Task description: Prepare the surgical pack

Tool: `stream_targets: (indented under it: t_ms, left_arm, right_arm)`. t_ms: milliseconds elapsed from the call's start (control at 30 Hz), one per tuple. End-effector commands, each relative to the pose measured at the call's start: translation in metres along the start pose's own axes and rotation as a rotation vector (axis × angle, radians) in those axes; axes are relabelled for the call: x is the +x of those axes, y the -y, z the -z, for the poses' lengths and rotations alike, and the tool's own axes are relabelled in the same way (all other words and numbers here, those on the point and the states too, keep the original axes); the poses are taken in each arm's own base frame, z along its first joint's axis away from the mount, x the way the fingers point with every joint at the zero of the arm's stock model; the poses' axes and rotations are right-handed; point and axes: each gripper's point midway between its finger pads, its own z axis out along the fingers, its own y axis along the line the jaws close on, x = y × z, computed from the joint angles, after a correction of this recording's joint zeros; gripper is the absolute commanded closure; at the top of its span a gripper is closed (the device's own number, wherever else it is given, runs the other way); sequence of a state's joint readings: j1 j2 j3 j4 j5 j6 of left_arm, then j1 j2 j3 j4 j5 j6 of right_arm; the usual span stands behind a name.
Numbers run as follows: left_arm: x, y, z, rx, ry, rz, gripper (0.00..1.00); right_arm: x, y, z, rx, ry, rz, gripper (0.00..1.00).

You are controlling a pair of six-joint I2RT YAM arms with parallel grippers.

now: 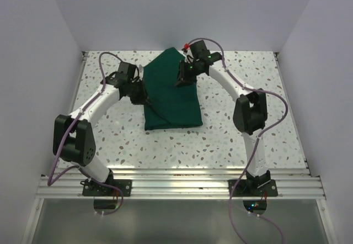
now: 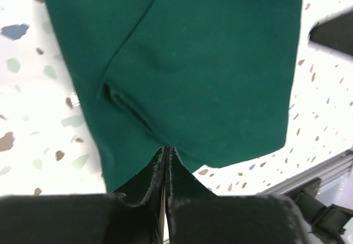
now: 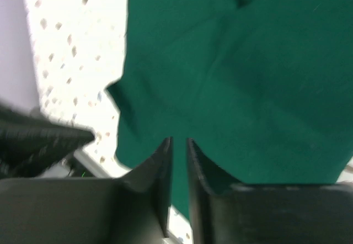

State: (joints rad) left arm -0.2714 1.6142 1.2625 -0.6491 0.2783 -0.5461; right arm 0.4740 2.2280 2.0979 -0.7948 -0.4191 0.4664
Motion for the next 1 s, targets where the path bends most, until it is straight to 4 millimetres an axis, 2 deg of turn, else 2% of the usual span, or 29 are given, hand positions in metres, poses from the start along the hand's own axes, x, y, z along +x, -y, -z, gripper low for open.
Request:
stream_targets:
  t_ms: [0, 67, 133, 267, 333, 367, 433, 600, 700, 733, 933, 967]
  left_arm:
    - [-0.019, 0.027, -0.004, 0.103, 0.021, 0.016, 0.97]
    - [-0.023, 0.033, -0.011, 0.134, 0.015, 0.026, 0.99]
    - [-0.025, 0.033, -0.021, 0.142, 0.007, 0.033, 0.99]
    - [-0.019, 0.02, -0.043, 0.103, -0.054, 0.059, 1.0]
    - [-0.012, 0.008, -0.054, 0.071, -0.079, 0.072, 1.0]
    - [-0.012, 0.0, -0.057, 0.046, -0.076, 0.076, 1.0]
    - [-0.009, -0.015, -0.061, 0.024, -0.083, 0.098, 1.0]
    - [-0.001, -0.044, -0.07, -0.036, -0.113, 0.114, 1.0]
    - [-0.004, -0.049, -0.069, -0.046, -0.101, 0.112, 1.0]
    - [-0.005, -0.05, -0.067, -0.05, -0.095, 0.111, 1.0]
    - [-0.007, -0.052, -0.065, -0.06, -0.094, 0.094, 1.0]
    - [-0.008, -0.052, -0.064, -0.06, -0.092, 0.09, 1.0]
  right_arm:
    - [0.044, -0.051, 0.015, -0.234, -0.115, 0.1, 0.84]
    - [0.064, -0.046, 0.009, -0.263, -0.17, 0.058, 0.91]
    - [0.076, -0.055, 0.005, -0.321, -0.201, 0.063, 0.98]
    - [0.102, -0.069, -0.004, -0.38, -0.282, 0.079, 1.0]
    - [0.109, -0.073, -0.01, -0.409, -0.292, 0.083, 1.0]
    - [0.117, -0.069, -0.013, -0.41, -0.319, 0.049, 1.0]
    - [0.121, -0.067, -0.017, -0.418, -0.321, 0.038, 1.0]
    - [0.144, -0.036, -0.025, -0.328, -0.365, 0.025, 1.0]
    - [0.15, -0.023, -0.018, -0.3, -0.357, 0.026, 1.0]
    - [0.152, -0.02, -0.01, -0.295, -0.346, 0.029, 1.0]
    - [0.138, 0.016, 0.022, -0.254, -0.268, -0.036, 1.0]
    - [0.131, 0.015, 0.032, -0.256, -0.235, -0.03, 1.0]
